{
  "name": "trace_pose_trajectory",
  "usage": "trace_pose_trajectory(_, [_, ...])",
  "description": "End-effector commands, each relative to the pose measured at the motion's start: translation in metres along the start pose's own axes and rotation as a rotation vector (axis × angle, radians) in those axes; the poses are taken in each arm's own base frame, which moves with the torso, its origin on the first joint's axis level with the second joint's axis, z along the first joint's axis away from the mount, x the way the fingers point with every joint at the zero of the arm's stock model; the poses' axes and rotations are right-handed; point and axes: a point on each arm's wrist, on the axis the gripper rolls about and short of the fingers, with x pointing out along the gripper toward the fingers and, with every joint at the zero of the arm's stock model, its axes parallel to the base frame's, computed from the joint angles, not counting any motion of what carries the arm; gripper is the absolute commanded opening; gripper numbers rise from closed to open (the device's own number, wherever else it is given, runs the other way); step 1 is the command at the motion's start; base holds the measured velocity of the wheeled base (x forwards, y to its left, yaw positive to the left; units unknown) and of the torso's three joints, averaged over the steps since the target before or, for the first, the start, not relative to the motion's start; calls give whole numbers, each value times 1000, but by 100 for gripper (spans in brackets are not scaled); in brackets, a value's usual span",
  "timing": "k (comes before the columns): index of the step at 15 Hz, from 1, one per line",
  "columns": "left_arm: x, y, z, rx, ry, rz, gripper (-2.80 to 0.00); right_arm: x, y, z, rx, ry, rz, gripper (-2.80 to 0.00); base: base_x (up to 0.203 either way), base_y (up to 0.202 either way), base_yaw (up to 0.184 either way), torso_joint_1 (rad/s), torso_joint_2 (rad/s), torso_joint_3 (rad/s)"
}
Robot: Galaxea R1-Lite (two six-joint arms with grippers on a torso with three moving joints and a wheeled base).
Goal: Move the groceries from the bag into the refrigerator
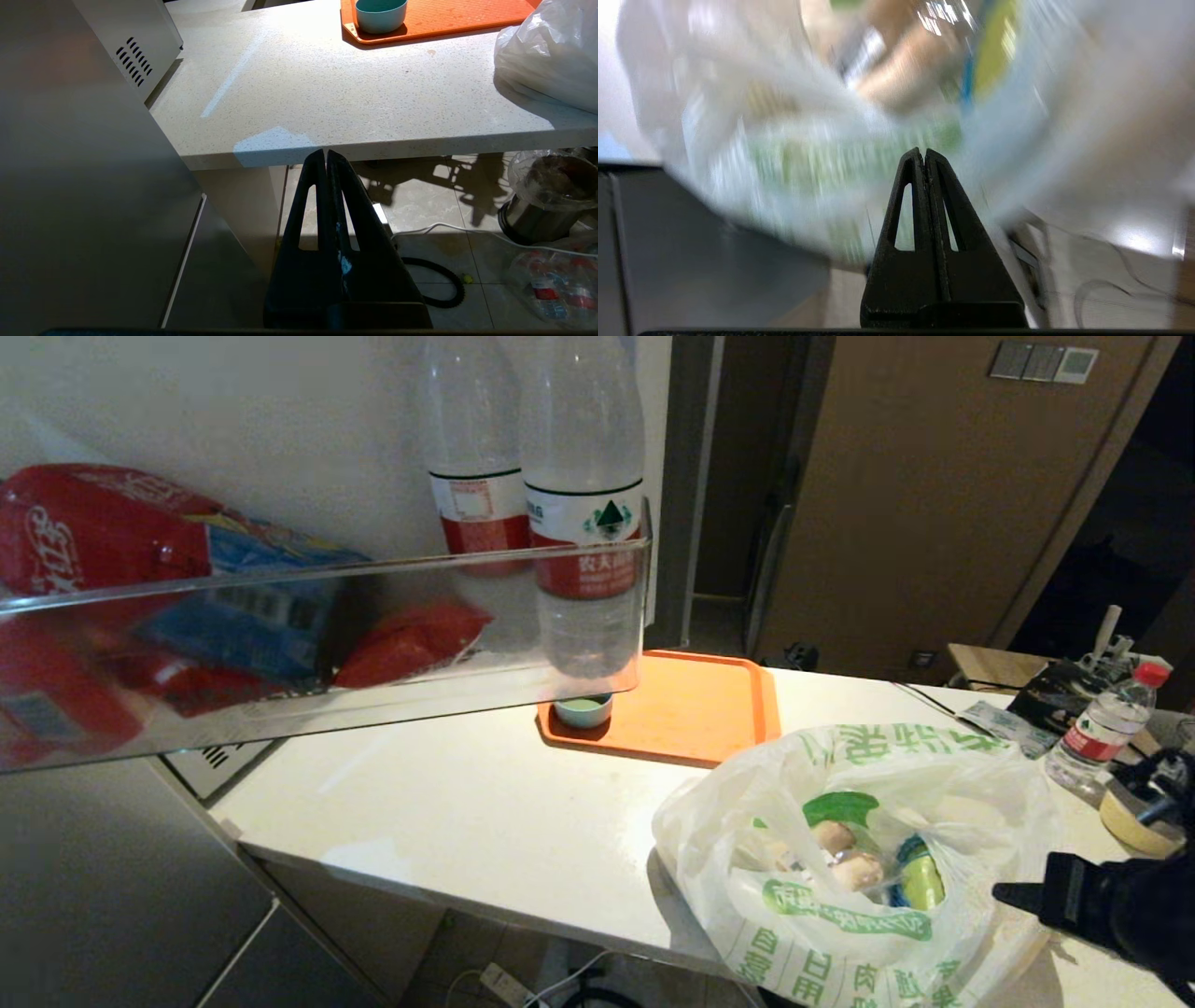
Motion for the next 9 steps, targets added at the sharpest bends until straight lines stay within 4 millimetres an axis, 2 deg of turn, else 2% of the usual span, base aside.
trace_pose_trajectory(1, [0,0,0,1,1,-1,-280,49,-6,6,28,92,-26,-280,0,0,0,0,0,0])
trace_pose_trajectory(4, [0,0,0,-18,3,5,-280,97,4,38,16,26,72,-280,0,0,0,0,0,0])
trace_pose_trajectory(5, [0,0,0,-23,2,5,-280,108,10,50,1,-3,131,-280,0,0,0,0,0,0])
trace_pose_trajectory(6, [0,0,0,-23,3,5,-280,114,16,53,-12,4,188,-280,0,0,0,0,0,0])
trace_pose_trajectory(7, [0,0,0,-22,2,5,-280,120,21,49,-22,30,205,-280,0,0,0,0,0,0])
trace_pose_trajectory(8, [0,0,0,-24,3,5,-280,125,26,45,-31,48,216,0,0,0,0,0,0,0])
trace_pose_trajectory(9, [0,0,0,-24,2,7,-280,129,28,42,-34,64,219,0,0,0,0,0,0,0])
